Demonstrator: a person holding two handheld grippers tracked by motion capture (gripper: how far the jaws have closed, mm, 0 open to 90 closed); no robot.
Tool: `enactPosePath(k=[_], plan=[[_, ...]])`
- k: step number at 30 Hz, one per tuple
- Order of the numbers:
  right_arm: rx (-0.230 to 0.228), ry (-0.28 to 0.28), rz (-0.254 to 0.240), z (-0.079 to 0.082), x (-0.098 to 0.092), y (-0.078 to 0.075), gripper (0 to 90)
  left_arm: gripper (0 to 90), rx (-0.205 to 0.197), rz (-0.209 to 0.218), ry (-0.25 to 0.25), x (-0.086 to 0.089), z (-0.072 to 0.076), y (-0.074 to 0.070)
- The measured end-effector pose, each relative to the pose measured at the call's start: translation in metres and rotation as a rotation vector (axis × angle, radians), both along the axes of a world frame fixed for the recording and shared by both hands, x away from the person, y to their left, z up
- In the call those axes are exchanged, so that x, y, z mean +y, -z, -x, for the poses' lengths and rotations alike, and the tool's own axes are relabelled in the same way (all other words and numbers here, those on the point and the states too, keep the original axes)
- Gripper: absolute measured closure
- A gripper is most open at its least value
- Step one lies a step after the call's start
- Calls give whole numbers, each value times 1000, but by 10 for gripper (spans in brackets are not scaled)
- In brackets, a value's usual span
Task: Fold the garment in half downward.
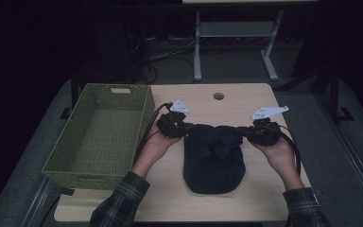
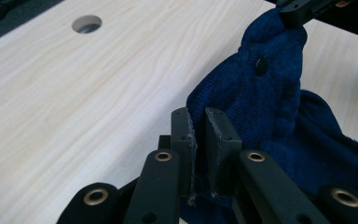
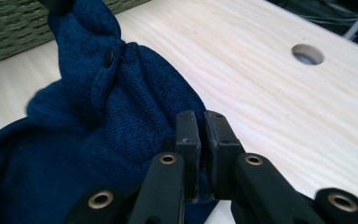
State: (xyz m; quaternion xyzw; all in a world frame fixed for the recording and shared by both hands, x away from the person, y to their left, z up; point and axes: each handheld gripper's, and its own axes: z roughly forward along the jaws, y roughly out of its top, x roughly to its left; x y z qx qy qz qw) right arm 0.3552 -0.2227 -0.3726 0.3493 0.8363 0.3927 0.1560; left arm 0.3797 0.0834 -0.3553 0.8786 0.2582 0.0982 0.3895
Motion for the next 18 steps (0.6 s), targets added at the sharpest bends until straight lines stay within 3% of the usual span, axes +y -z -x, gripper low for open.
enactPosePath(k=[5,10,18], plan=[[28,-19,-20,9,-2,7,848,820,13,-1,10,2,10,5],[21,-29,-5,20,-1,13,844,818,23,0,29,3,21,11],[14,-52,-24,44,-4,25,835,812,46,1,55,5,39,22]])
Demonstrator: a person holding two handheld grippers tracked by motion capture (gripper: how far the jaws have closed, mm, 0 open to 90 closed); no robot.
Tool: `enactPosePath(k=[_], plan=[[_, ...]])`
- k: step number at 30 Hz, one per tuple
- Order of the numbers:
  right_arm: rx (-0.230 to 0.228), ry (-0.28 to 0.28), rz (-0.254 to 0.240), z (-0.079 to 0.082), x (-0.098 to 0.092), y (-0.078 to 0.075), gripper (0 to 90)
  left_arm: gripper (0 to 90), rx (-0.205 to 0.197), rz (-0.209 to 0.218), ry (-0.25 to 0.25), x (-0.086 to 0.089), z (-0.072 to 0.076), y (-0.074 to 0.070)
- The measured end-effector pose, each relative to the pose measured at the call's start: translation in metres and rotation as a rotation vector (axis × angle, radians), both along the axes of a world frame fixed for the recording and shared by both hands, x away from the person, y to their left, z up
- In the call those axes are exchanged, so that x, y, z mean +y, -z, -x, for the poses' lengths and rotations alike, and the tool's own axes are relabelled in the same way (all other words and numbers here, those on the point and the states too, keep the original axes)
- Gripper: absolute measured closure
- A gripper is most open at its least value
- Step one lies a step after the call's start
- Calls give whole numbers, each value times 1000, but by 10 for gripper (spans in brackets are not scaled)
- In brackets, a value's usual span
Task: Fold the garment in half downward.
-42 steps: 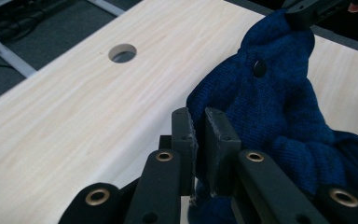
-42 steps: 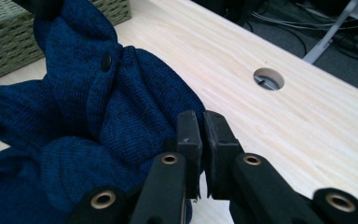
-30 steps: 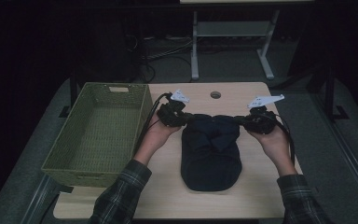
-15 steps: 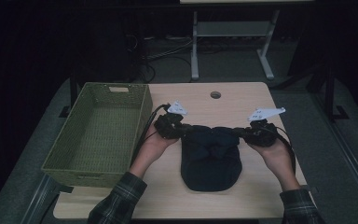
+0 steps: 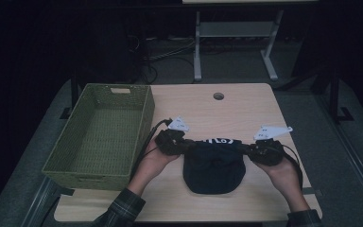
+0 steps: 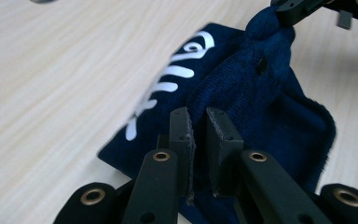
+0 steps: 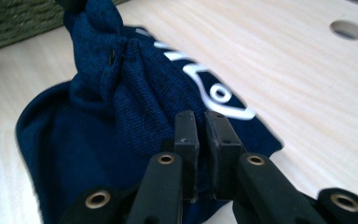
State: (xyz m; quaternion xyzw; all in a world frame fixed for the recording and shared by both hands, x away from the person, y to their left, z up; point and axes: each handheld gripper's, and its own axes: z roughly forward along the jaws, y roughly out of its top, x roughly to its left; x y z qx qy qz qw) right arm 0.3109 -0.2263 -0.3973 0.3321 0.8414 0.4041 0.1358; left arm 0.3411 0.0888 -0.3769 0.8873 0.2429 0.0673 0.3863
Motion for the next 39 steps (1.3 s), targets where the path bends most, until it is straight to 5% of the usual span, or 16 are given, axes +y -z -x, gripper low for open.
enactPosePath(k=[29,39], plan=[[104,-88,11,76,0,50,808,741,73,28,43,15,68,55],[119,-85,17,87,-3,53,698,629,102,31,53,21,80,56]])
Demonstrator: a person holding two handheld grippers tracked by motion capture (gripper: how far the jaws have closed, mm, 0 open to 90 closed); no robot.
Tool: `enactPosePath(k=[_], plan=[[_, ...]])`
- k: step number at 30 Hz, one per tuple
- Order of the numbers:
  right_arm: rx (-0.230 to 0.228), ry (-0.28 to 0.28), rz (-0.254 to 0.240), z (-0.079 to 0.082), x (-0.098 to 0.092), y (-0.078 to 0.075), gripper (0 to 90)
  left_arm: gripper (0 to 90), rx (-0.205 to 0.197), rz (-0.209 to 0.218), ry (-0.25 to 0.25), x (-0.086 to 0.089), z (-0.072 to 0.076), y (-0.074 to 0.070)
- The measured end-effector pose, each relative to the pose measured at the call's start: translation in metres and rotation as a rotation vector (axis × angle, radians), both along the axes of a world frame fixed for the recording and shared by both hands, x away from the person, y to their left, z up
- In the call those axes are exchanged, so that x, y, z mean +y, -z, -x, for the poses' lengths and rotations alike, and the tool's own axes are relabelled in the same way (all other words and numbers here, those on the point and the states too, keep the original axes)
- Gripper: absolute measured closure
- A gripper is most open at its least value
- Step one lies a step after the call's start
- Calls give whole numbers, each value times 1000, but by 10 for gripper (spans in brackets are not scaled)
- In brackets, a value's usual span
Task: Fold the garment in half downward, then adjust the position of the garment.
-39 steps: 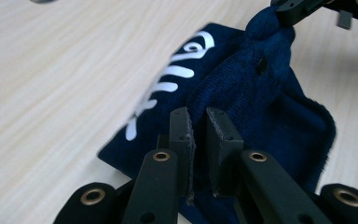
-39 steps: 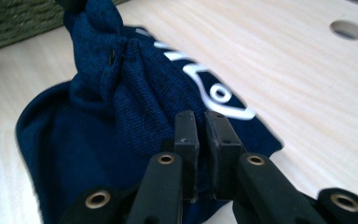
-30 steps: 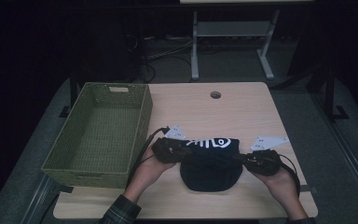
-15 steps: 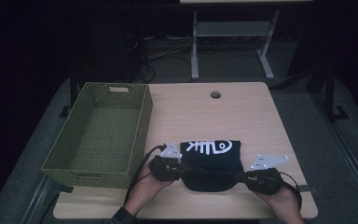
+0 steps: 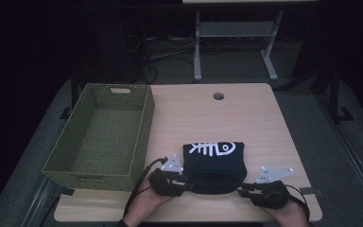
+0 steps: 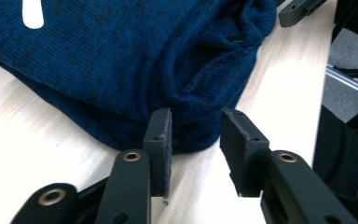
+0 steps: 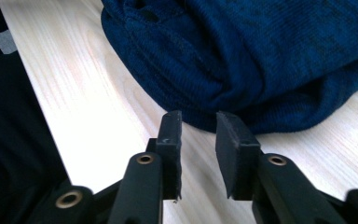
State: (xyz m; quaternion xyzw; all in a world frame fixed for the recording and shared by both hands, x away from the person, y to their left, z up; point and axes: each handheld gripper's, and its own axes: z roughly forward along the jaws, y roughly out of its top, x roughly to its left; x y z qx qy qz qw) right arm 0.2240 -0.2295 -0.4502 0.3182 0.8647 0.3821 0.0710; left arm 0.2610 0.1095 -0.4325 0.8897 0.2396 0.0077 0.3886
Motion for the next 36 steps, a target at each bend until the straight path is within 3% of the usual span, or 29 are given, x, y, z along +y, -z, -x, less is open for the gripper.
enactPosePath(k=[5,10,11,15,19,22,25,30,36], plan=[[-7,23,-22,6,-7,-2,624,591,-3,15,-16,9,7,-5],[-17,40,-47,7,-14,-7,615,608,-16,42,-49,18,8,-15],[-28,51,-74,5,-16,-12,643,639,-19,55,-61,20,7,-18],[-35,50,-91,0,-18,-17,718,698,-27,92,-94,22,1,-28],[-39,51,-100,-11,-15,-22,815,779,-49,99,-124,18,-11,-36],[-61,45,-104,-20,-10,-23,858,832,-66,77,-155,11,-26,-38],[-65,31,-100,-32,-4,-21,882,868,-67,77,-192,2,-45,-33],[-39,-13,-71,-35,6,-12,897,880,-41,28,-224,-16,-78,-15],[-7,-42,-61,-31,15,2,900,896,-5,-31,-206,-33,-100,7]])
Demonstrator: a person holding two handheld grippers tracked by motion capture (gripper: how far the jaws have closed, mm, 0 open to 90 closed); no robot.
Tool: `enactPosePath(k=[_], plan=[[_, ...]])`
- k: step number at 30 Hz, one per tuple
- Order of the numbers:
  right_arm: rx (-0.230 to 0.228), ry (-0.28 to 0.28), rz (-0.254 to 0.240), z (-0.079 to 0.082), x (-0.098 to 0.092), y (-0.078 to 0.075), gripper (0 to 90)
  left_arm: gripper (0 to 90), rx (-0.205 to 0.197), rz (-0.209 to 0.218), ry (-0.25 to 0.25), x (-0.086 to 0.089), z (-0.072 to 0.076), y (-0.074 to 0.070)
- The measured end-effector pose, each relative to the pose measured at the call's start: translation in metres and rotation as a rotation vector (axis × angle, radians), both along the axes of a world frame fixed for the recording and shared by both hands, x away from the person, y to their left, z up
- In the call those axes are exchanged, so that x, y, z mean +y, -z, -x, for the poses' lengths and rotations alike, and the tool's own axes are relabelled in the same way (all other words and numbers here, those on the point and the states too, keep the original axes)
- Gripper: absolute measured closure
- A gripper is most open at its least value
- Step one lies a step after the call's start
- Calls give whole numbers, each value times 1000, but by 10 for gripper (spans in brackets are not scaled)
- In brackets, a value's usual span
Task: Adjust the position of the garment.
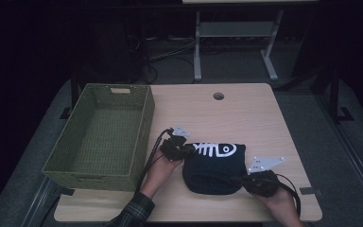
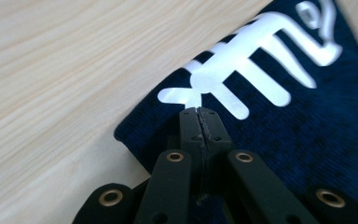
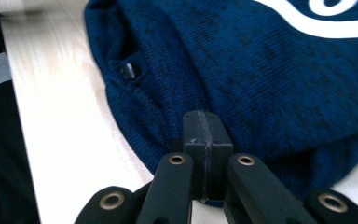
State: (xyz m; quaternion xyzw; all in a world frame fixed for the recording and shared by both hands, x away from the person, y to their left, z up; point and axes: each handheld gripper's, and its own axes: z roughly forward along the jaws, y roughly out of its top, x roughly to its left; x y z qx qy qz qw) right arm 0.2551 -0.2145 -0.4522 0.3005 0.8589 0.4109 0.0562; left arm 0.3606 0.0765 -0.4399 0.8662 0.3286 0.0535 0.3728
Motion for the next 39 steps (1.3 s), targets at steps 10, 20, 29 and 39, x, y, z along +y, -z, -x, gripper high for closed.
enactPosePath(k=[10,20,29,39], plan=[[10,-57,-1,13,20,10,900,900,10,-34,63,-24,-21,8],[9,-100,2,18,32,9,900,899,2,8,75,-22,-18,2],[-64,-58,-31,14,18,-12,879,891,-44,82,85,1,14,-26],[-147,100,-48,-10,-15,-30,889,878,-63,31,127,12,55,-31]])
